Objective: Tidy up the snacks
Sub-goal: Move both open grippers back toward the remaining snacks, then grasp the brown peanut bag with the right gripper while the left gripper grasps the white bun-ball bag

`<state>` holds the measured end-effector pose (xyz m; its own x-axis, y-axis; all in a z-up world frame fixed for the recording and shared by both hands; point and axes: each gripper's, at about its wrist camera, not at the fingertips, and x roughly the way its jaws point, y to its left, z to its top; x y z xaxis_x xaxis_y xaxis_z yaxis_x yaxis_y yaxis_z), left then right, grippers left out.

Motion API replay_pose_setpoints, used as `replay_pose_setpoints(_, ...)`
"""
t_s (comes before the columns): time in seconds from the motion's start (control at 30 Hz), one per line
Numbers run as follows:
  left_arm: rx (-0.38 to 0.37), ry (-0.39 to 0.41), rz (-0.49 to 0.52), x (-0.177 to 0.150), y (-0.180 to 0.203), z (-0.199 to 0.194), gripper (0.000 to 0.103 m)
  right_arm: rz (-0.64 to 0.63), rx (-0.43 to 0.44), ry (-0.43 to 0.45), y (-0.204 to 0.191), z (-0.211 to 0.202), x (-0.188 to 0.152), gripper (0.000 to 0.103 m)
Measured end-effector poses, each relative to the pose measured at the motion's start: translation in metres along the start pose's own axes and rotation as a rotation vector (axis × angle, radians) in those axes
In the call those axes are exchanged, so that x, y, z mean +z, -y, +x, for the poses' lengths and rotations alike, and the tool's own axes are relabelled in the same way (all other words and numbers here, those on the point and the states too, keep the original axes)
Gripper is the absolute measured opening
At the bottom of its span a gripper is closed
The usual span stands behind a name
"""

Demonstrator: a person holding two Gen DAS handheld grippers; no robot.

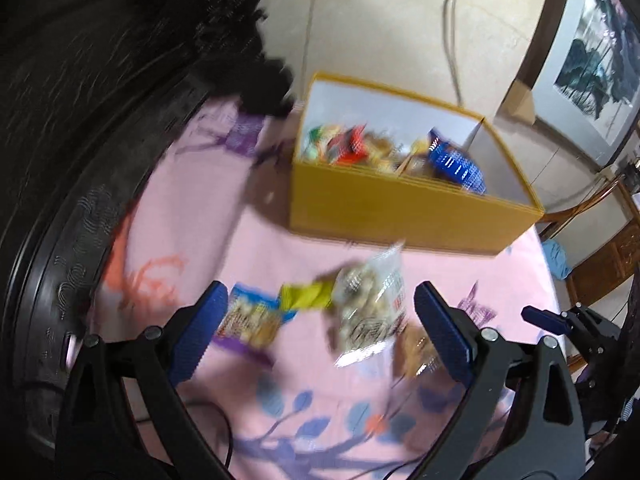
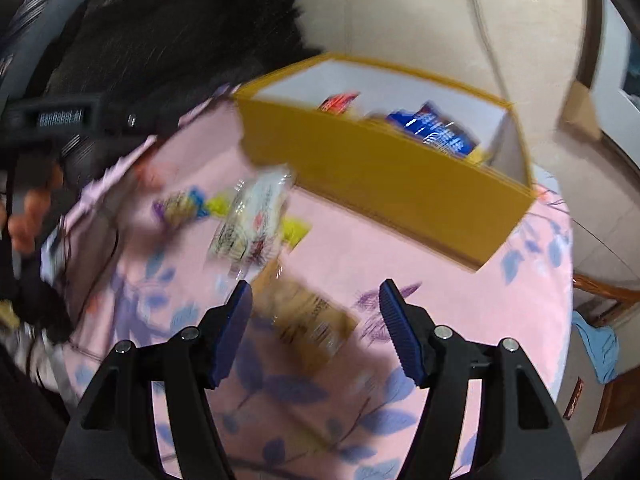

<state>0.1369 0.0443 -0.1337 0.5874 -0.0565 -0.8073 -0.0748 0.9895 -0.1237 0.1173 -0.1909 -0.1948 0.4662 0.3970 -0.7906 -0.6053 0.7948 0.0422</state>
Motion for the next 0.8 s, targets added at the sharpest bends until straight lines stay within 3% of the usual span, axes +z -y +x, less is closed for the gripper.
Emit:
replay_pose_setpoints(0.33,0.046,-0.093,-0.066,-0.055,-0.037,-0.002,0.096,-0.143,0.038,-0.04,-0.025,0.028,-0.023,0.066)
replay_pose_setpoints(0.67,0.033,-0.117,-0.071,-0.063,-0.037,0.001,0.096,-0.382,0.046,-0.118,-0.025,0.086,-0.003,0.066)
replay_pose_setpoints(0.8,0.027,-0.127,-0.062,-0.063,-0.034,0.006,0.096,-0.267,0.129,-0.184,-0.007,0.105,0.004,0.065)
